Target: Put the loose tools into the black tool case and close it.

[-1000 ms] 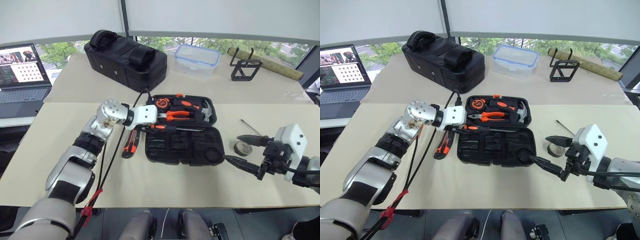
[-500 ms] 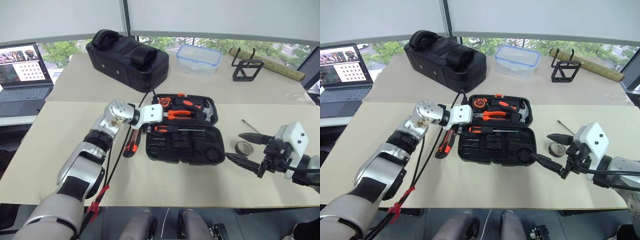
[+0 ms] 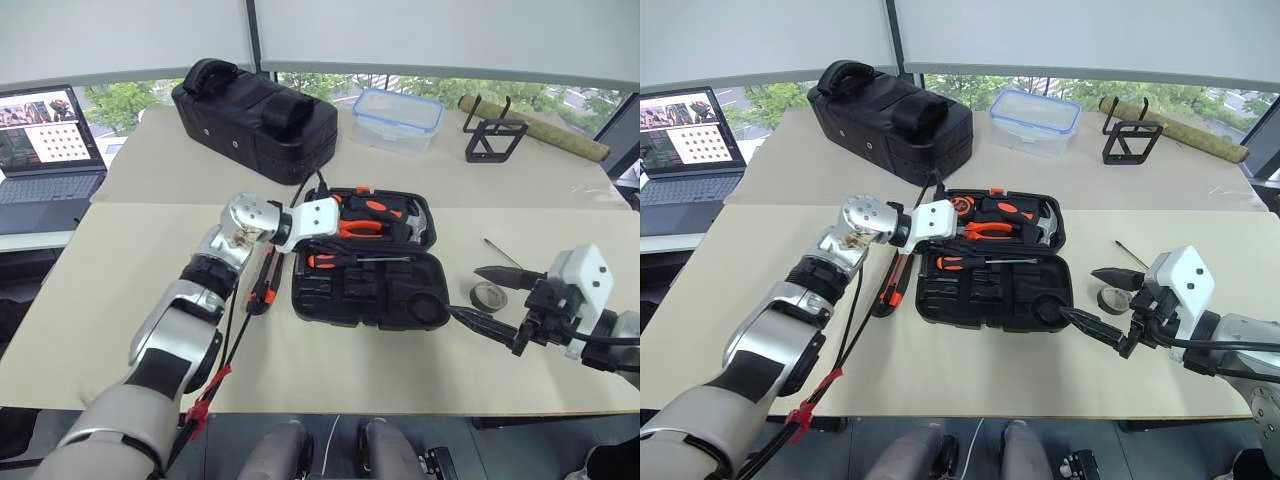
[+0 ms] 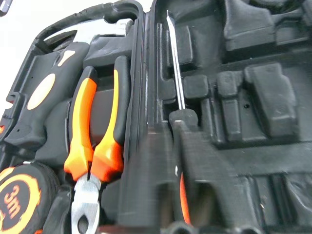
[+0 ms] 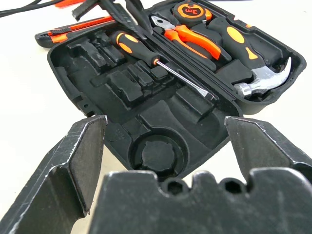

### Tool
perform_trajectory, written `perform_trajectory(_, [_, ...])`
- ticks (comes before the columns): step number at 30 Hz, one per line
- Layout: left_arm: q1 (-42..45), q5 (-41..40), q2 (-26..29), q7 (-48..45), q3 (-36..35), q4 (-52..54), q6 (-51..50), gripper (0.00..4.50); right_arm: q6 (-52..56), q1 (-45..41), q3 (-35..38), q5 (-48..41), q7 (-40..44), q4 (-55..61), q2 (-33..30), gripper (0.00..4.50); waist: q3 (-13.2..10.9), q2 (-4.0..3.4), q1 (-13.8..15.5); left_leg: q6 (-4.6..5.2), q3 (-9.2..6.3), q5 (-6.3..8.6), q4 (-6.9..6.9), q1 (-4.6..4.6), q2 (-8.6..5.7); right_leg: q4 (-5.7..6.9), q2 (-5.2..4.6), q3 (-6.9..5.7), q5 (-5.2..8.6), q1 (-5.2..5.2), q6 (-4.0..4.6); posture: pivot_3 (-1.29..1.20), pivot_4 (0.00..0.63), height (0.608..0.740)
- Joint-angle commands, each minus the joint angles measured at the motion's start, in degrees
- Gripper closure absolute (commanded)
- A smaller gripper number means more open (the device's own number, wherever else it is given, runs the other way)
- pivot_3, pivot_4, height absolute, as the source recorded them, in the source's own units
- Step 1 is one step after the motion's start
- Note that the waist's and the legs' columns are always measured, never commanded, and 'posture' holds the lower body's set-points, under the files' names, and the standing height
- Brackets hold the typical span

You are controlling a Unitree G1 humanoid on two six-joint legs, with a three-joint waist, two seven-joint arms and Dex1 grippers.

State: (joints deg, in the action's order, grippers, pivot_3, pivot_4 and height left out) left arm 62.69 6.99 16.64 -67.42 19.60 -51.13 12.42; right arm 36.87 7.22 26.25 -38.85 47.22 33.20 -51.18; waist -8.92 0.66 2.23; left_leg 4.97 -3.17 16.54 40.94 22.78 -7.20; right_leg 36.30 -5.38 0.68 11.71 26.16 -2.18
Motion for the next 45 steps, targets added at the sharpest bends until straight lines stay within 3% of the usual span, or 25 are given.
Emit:
perform_trajectory(1, [1.3,1.9,-1.2,0.8,1.1,-0.9,1.5,4.45,-1.1,-0.2,1.1,0.3,-0.6,1.0,0.4,0.00,0.0,0.00,0.0,0.00,0.00,0.00,0.00,0.00,0.00,0.01,0.00,0.00,0.00,0.00,0.00,0.00,0.150,0.722])
perform_trajectory(10, [0.3,9.9,-2.3,6.4,5.8,-5.9,6.5,4.45,-1.1,0.7,0.8,1.2,-1.7,1.3,1.7,0.00,0.1,0.01,0.2,0.01,0.00,0.00,0.06,-0.03,-0.02,0.02,-0.03,0.06,-0.01,-0.07,-0.02,0.00,0.150,0.722])
perform_trajectory(14, [0.8,6.8,-1.6,5.1,2.8,-5.5,6.0,4.45,-1.4,2.3,2.0,3.0,-2.6,0.8,2.0,0.00,0.2,0.02,0.3,0.02,0.00,-0.01,0.10,-0.05,-0.02,0.03,-0.02,0.06,-0.04,-0.12,-0.03,0.00,0.150,0.722])
perform_trajectory(16, [0.9,1.4,-0.4,1.4,-1.7,-3.0,1.4,4.45,-1.3,4.0,4.3,3.8,-3.2,-0.4,2.3,0.00,0.2,0.02,0.2,0.02,0.00,-0.01,0.12,-0.05,-0.02,0.09,-0.02,0.06,-0.04,-0.10,-0.03,0.00,0.150,0.722])
perform_trajectory(19, [-0.6,-7.7,3.0,-7.0,-7.6,5.6,-10.9,3.77,-0.7,7.4,9.6,3.7,-2.5,-3.0,2.9,0.00,0.2,0.03,-0.2,0.02,0.04,-0.01,0.13,0.04,-0.05,0.46,-0.02,0.05,-0.04,0.11,-0.03,0.00,0.150,0.722])
perform_trajectory(26, [-12.8,-28.6,16.8,-16.9,-14.9,43.4,-48.0,1.18,-6.2,12.1,15.1,9.1,5.1,-18.3,-1.6,0.00,0.2,-0.06,-1.6,0.02,0.03,-0.01,0.11,-0.02,0.01,0.70,0.03,0.11,-0.03,0.09,-0.01,0.00,0.150,0.722])
perform_trajectory(29, [-20.2,-36.0,23.9,-17.9,-16.9,58.2,-57.2,0.19,-9.9,8.8,12.7,12.2,8.5,-28.3,-6.3,0.00,0.2,-0.10,-2.0,0.02,0.14,-0.01,0.08,-0.14,-0.01,0.67,0.03,0.11,-0.03,0.04,-0.01,0.00,0.150,0.722])
perform_trajectory(30, [-22.3,-37.8,25.9,-17.9,-17.6,62.0,-58.9,0.08,-11.2,7.4,11.6,13.1,9.6,-31.2,-7.7,0.00,0.2,-0.12,-2.1,0.01,0.14,-0.01,0.06,-0.26,0.00,0.49,0.03,0.10,-0.02,-0.01,0.00,0.00,0.150,0.722])
perform_trajectory(36, [-30.5,-46.3,32.9,-13.7,-22.8,75.6,-65.5,0.08,-18.1,-6.4,1.6,18.7,13.5,-48.0,-12.8,0.00,0.2,-0.20,-1.8,-0.06,0.23,-0.03,-0.12,-0.58,0.05,0.46,-0.01,0.16,0.07,-0.21,0.17,0.00,0.150,0.722])
perform_trajectory(39, [-34.3,-46.9,34.3,-10.5,-23.6,81.9,-64.7,0.08,-21.6,-19.4,-8.7,24.4,13.1,-58.2,-10.8,0.00,0.2,-0.25,-2.2,-0.07,0.25,-0.03,-0.12,-0.70,0.04,0.43,-0.03,0.17,0.07,-0.37,0.17,0.00,0.150,0.722])
perform_trajectory(45, [-35.0,-49.0,34.8,-5.2,-23.7,84.9,-64.3,0.08,-28.5,-33.1,-17.3,31.7,11.8,-74.5,-7.5,0.00,0.2,-0.34,-1.8,-0.11,0.23,-0.04,-0.19,-0.77,0.07,0.42,-0.09,0.21,0.11,-0.44,0.23,0.00,0.150,0.722])
